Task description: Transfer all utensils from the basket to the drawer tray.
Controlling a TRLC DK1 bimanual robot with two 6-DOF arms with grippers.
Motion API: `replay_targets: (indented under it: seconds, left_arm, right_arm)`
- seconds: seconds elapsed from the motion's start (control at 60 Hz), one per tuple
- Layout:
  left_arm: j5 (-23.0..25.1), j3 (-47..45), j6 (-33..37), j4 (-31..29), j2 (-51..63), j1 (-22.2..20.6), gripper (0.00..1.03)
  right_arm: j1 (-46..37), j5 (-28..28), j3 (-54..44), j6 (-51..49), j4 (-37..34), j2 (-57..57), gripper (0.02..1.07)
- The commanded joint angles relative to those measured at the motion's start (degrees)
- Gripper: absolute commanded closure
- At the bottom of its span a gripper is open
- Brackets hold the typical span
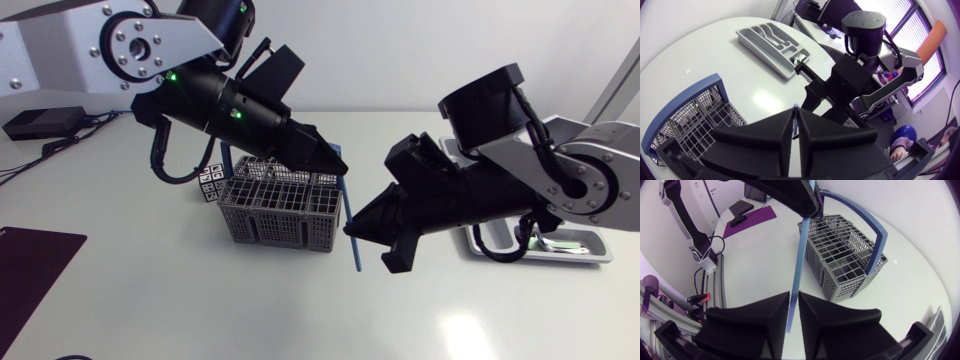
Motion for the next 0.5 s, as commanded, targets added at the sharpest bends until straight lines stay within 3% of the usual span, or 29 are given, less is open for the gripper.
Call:
replay_targets:
  seconds: [0.0, 0.133, 0.183, 0.3, 0.367, 0.4, 0.483]
  left_arm:
    - [1.2, 1.9, -1.5, -0.5, 1.0, 0.4, 0.97]
    - [1.5, 2.3, -1.7, -0.5, 0.8, 1.0, 0.84]
    - [1.9, 2.5, -1.7, -0.5, 0.6, 1.2, 0.74]
    - [2.5, 3.2, -1.8, -0.5, 0.2, 1.8, 0.29]
    - [2.5, 3.8, -2.2, -0.5, -0.3, 2.3, 0.10]
    - [2.6, 4.1, -2.4, -0.5, -0.6, 2.8, 0.05]
    - [2.6, 5.2, -2.8, -0.5, -1.3, 4.2, 0.05]
  right_arm:
    - [-0.5, -0.8, 1.5, 1.6, -0.9, 1.0, 1.01]
    - [-0.6, -0.8, 1.1, 1.5, -1.0, 1.0, 1.01]
    - [-0.6, -0.8, 0.9, 1.4, -1.3, 1.0, 1.01]
    - [-0.7, -0.8, 0.6, 1.1, -2.3, 1.0, 1.01]
    - [-0.9, -0.8, 0.2, 0.8, -2.7, 0.8, 1.01]
    - [-1.2, -0.8, 0.1, 0.6, -3.0, 0.5, 1.01]
    - [-2.6, -0.8, -0.6, -0.2, -4.0, -0.5, 1.01]
